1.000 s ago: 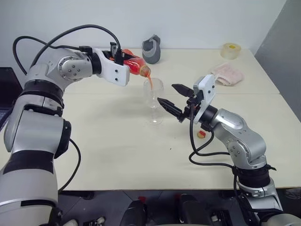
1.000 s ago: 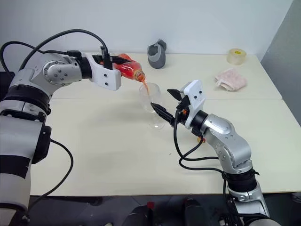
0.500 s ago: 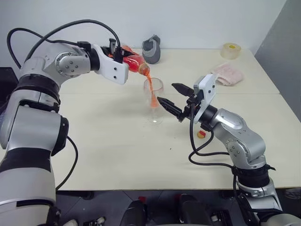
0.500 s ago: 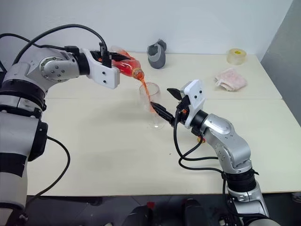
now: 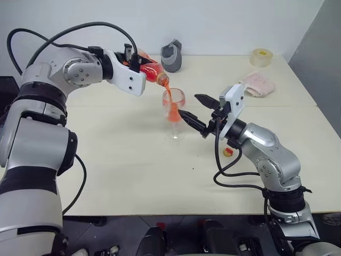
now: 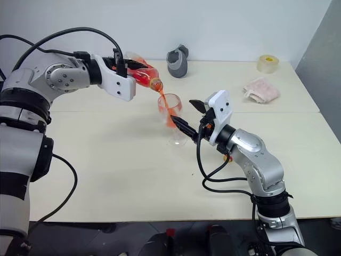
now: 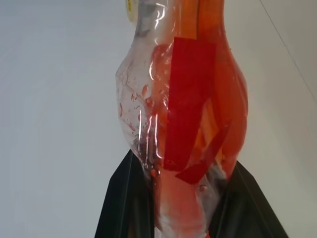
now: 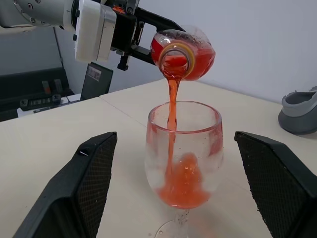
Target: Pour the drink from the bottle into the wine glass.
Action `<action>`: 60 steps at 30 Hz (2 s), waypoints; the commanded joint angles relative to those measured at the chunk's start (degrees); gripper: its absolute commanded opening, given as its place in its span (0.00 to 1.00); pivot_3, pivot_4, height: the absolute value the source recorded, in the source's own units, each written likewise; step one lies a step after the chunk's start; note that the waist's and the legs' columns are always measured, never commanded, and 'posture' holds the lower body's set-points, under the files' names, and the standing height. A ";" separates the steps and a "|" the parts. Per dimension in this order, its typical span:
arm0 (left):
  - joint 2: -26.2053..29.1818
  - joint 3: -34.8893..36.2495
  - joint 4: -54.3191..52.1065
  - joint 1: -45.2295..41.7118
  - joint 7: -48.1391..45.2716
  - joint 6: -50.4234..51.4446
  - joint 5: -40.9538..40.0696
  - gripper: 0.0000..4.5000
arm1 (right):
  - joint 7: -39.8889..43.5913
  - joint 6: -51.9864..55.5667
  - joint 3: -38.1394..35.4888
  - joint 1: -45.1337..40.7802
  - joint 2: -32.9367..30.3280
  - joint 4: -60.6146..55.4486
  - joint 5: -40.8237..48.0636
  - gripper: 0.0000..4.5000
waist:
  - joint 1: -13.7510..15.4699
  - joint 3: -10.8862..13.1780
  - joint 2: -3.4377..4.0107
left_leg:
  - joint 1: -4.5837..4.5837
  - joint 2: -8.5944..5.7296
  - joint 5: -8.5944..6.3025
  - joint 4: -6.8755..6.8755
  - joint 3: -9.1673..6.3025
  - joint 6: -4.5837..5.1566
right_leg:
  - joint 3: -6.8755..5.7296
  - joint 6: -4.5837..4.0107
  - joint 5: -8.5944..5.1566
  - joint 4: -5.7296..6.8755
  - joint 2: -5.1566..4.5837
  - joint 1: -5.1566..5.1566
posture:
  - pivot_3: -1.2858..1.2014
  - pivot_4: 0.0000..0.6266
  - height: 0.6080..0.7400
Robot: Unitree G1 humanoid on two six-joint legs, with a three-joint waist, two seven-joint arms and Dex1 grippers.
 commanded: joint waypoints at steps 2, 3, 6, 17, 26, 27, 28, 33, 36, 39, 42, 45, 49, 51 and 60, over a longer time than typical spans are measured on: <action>1.44 0.15 -0.32 -3.09 1.86 0.30 0.09 0.20 | -0.03 -1.33 -0.56 -0.42 0.31 -1.08 -0.28 0.90 | 0.00 0.00 0.00 | 0.00 0.00 0.00 0.00 0.00 0.00 | 0.00 0.00 0.00 0.00 0.00 0.00 | 0.52 0.24 1.00; 1.42 0.06 -0.27 -3.19 2.08 0.43 0.27 0.20 | 0.00 -1.34 -0.58 -0.40 0.27 -1.06 -0.29 0.90 | -0.01 0.00 0.00 | 0.00 0.00 0.00 0.01 0.00 -0.01 | 0.00 0.00 0.00 0.00 0.00 0.00 | 0.52 0.24 1.00; 1.43 -0.19 -0.19 -3.38 2.54 0.52 0.61 0.20 | -0.01 -1.31 -0.64 -0.41 0.23 -1.08 -0.27 0.90 | 0.00 0.00 0.00 | 0.00 0.00 0.00 0.01 0.00 -0.01 | 0.00 0.00 0.00 0.01 0.00 0.00 | 0.52 0.24 1.00; 1.55 -1.22 0.16 -4.27 4.75 1.11 2.14 0.20 | 0.07 -1.31 -0.52 -0.59 0.24 -1.05 -0.29 0.90 | -0.01 0.00 0.00 | 0.00 -0.01 0.00 0.01 0.00 0.00 | 0.00 0.00 0.00 0.01 0.00 0.00 | 0.52 0.24 1.00; -0.67 4.33 1.45 -1.87 -3.25 3.28 -6.59 0.20 | -0.15 -0.92 -0.47 -0.48 0.08 -1.57 -0.33 0.90 | 0.00 0.00 0.00 | -0.01 0.00 0.01 0.02 0.00 -0.02 | -0.01 0.00 0.00 0.02 0.00 0.00 | 0.52 0.24 1.00; -1.02 5.45 1.52 -1.50 -4.90 4.10 -8.25 0.20 | -0.16 -0.85 -0.49 -0.45 0.02 -1.65 -0.31 0.90 | -0.01 0.00 0.00 | -0.01 -0.01 0.01 0.02 0.00 -0.03 | -0.01 0.00 0.00 0.02 0.00 0.00 | 0.52 0.24 1.00; -1.37 6.65 1.49 -1.17 -6.61 4.92 -9.88 0.20 | -0.15 -0.79 -0.52 -0.41 -0.06 -1.72 -0.29 0.90 | -0.01 0.00 0.00 | -0.01 0.00 0.02 0.03 0.01 -0.03 | -0.01 0.00 0.00 0.02 -0.01 0.00 | 0.52 0.24 1.00; -3.62 13.73 0.88 0.11 -17.25 10.68 -19.58 0.20 | 0.17 -0.61 -0.39 -0.33 -0.48 -1.93 -0.22 0.90 | -0.35 0.00 0.00 | 0.00 0.00 0.02 0.03 0.01 -0.04 | -0.01 0.00 0.00 0.05 0.00 0.00 | 0.52 0.24 1.00; -4.45 17.42 0.15 0.66 -20.94 14.91 -24.12 0.20 | 0.17 -0.70 -0.22 -0.30 -0.46 -1.97 -0.22 0.90 | -0.66 0.00 0.00 | 0.00 0.00 0.03 0.04 0.00 -0.05 | -0.01 0.00 0.00 0.06 0.00 0.00 | 0.52 0.24 1.00; -4.86 20.48 -0.72 1.99 -23.95 18.59 -27.78 0.20 | 0.49 -0.99 -0.15 -0.37 -0.57 -1.92 -0.25 0.90 | -1.23 0.00 0.00 | 0.00 0.01 0.03 0.04 -0.03 -0.05 | -0.03 0.00 0.00 0.08 0.00 0.00 | 0.52 0.24 1.00; -4.81 23.72 -1.64 4.76 -25.43 22.57 -31.28 0.20 | 0.84 -1.06 -0.18 -0.51 -0.62 -1.98 -0.02 0.90 | -1.61 -0.01 0.00 | 0.03 0.01 0.04 0.03 -0.03 -0.06 | -0.01 0.00 0.00 0.13 0.00 0.00 | 0.52 0.24 1.00; -5.05 27.42 -3.44 7.96 -24.53 28.03 -35.36 0.20 | 0.96 -0.53 -0.73 -0.08 -0.71 -3.06 0.96 0.90 | -1.72 -0.01 0.00 | 0.06 0.02 0.04 0.04 -0.04 -0.06 | 0.01 0.01 -0.01 0.27 0.00 -0.06 | 0.52 0.24 1.00; -6.61 33.27 -8.68 14.85 -20.14 37.05 -41.68 0.20 | 3.18 -0.33 -0.44 2.95 -3.13 -6.68 1.72 0.90 | -1.70 -0.03 -0.02 | -0.03 0.02 0.07 0.10 -0.18 -0.11 | 0.05 0.03 -0.02 0.41 -0.01 -0.20 | 0.52 0.24 1.00; -7.76 36.04 -14.34 20.88 -16.72 42.09 -44.44 0.20 | 6.08 -1.98 1.10 5.29 -6.02 -8.86 0.39 0.90 | -1.65 -0.05 -0.03 | -0.03 0.01 0.07 0.11 -0.24 -0.12 | 0.07 0.07 -0.04 0.43 -0.09 -0.20 | 0.52 0.24 1.00; -15.47 43.99 -45.04 47.33 -0.20 61.98 -52.40 0.20 | 12.22 -5.29 0.54 12.10 -10.07 -12.13 1.81 0.90 | -1.28 -0.15 -0.19 | -0.02 0.06 0.07 0.13 -0.23 -0.12 | 0.15 0.06 -0.04 0.51 -0.11 -0.26 | 0.52 0.24 1.00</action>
